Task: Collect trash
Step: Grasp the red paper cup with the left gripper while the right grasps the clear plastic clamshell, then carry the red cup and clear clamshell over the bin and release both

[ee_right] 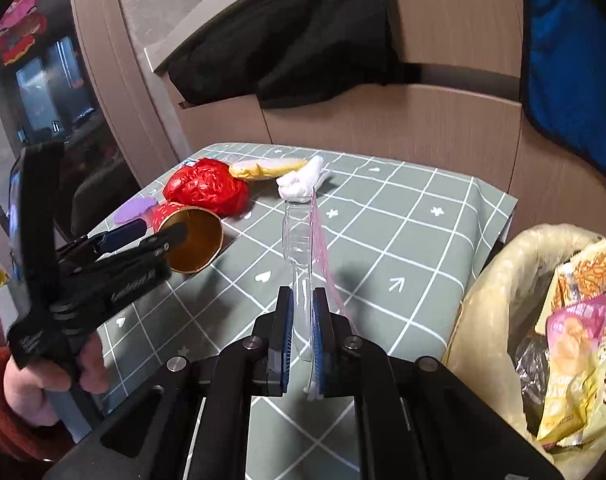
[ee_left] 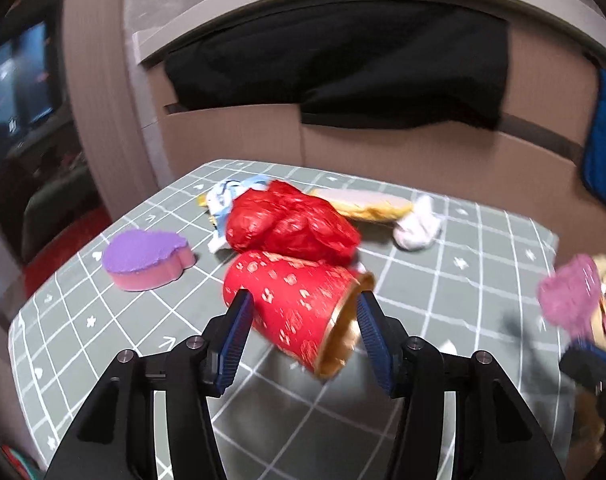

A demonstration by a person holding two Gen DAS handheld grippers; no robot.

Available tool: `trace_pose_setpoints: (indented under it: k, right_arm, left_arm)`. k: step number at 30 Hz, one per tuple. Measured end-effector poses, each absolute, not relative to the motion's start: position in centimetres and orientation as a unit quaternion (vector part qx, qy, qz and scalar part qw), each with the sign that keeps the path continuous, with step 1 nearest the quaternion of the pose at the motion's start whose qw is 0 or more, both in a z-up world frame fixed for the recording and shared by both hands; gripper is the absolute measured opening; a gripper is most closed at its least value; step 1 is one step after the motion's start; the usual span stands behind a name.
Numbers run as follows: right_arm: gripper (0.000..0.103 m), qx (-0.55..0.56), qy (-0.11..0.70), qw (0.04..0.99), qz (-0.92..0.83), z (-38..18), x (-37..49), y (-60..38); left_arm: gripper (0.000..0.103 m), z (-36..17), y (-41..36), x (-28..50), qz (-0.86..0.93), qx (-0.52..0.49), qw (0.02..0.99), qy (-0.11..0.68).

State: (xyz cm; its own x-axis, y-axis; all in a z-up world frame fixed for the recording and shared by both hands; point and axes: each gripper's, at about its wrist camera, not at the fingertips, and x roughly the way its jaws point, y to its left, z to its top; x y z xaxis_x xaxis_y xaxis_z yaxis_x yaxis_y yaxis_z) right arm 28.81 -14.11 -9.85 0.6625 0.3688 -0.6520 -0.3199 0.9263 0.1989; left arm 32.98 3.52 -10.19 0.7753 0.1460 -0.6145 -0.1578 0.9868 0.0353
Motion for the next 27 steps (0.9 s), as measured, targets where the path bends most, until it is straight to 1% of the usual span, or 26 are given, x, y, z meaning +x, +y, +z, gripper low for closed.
trace_pose_setpoints:
  k: [1,3,4,5,7,8,16,20,27]
  right_arm:
    - [0.008,0.033,0.363,0.912,0.190,-9.9,28.9,-14.0]
    - [0.008,0.035,0.361,0.912,0.191,-9.9,28.9,-14.0]
    - [0.008,0.036,0.360,0.912,0.192,-9.9,28.9,-14.0]
    - [0.008,0.039,0.360,0.912,0.192,-10.0,28.9,-14.1]
    - [0.008,0.044,0.357,0.913,0.191,-9.9,28.9,-14.3]
    - [0.008,0.045,0.355,0.914,0.191,-9.7,28.8,-14.4]
    - [0.008,0.046,0.326,0.926,0.185,-7.2,27.7,-15.3]
    - [0.008,0.044,0.306,0.934,0.181,-5.4,26.6,-15.8]
    - [0.008,0.033,0.263,0.953,0.147,-1.5,23.4,-18.6]
  left_arm:
    - [0.047,-10.3,3.9,33.4,0.082,-0.024,0.940,0.330]
    - [0.042,-10.7,4.5,33.8,0.081,-0.047,0.937,0.336]
    - [0.035,-10.8,4.8,34.0,0.077,-0.060,0.936,0.338]
    - [0.023,-11.0,5.1,34.1,0.076,-0.070,0.934,0.342]
    - [0.010,-11.2,5.8,34.0,0.074,-0.087,0.931,0.347]
    - [0.005,-11.1,6.2,33.6,0.068,-0.101,0.931,0.343]
    - [0.003,-6.5,6.7,29.8,0.028,-0.120,0.955,0.270]
    - [0.003,-3.9,5.1,28.0,-0.008,-0.110,0.963,0.245]
    - [0.003,0.2,0.0,24.7,-0.105,-0.099,0.966,0.212]
